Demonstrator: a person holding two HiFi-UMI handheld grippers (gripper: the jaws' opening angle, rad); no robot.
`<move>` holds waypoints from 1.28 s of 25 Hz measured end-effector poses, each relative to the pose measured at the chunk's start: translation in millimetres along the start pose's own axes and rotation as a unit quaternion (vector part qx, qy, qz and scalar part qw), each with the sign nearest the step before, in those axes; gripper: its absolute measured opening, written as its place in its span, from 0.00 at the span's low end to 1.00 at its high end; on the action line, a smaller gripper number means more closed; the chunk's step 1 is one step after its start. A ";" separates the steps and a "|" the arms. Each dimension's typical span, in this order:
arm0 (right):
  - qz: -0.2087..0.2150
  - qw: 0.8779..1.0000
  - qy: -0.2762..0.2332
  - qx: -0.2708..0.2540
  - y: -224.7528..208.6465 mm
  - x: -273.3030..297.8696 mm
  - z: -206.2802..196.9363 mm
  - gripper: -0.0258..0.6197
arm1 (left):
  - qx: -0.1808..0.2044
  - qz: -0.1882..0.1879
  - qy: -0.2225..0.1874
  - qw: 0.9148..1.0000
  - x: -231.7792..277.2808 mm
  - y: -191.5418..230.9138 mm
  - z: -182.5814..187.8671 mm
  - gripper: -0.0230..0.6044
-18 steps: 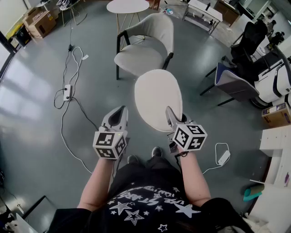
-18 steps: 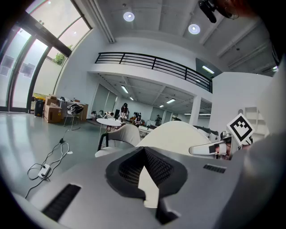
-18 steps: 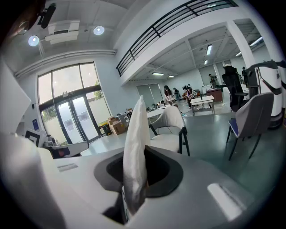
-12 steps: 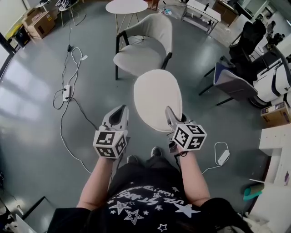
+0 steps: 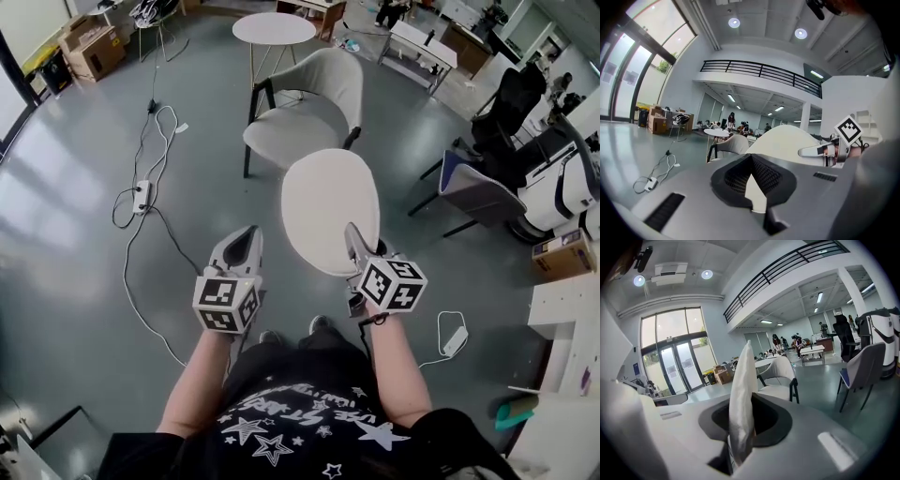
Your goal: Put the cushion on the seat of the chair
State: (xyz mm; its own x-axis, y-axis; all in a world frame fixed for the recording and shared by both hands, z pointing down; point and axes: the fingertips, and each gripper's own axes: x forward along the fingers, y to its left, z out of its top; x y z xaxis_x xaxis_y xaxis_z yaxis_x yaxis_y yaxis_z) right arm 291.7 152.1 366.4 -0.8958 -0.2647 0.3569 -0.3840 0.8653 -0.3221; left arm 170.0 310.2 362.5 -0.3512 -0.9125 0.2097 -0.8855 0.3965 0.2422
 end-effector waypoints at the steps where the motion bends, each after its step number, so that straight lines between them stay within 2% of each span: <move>1: 0.002 1.000 -0.003 -0.003 5.3 -1.1 2.1 0.13 | 0.014 0.004 -0.001 1.000 -5.1 2.4 1.3 0.05; 3: 0.008 1.000 -0.006 -0.008 15.3 -2.5 4.5 0.13 | 0.031 0.002 -0.006 0.999 -12.6 4.4 3.5 0.05; 8: 0.014 1.000 0.003 -0.014 22.8 1.2 0.0 0.13 | -0.007 0.009 -0.012 1.000 -18.6 15.1 -2.3 0.05; 17: 0.028 0.999 0.024 0.000 25.4 37.7 -10.0 0.13 | -0.020 0.043 0.000 0.999 -19.9 51.3 -11.3 0.05; 25: 0.044 0.998 0.034 0.020 18.8 96.3 0.9 0.13 | -0.021 0.073 0.013 0.997 10.9 88.1 -4.9 0.05; 32: 0.047 0.996 0.050 0.050 -8.6 161.0 19.3 0.13 | -0.023 0.095 0.023 0.995 61.0 116.6 9.1 0.05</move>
State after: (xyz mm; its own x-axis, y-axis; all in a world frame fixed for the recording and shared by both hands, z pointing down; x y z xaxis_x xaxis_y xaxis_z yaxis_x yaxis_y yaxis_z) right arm 146.4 93.9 409.7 -0.9038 -0.1362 0.4058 -0.3245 0.8362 -0.4421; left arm 42.6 299.9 394.9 -0.4958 -0.8153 0.2991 -0.7891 0.5667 0.2370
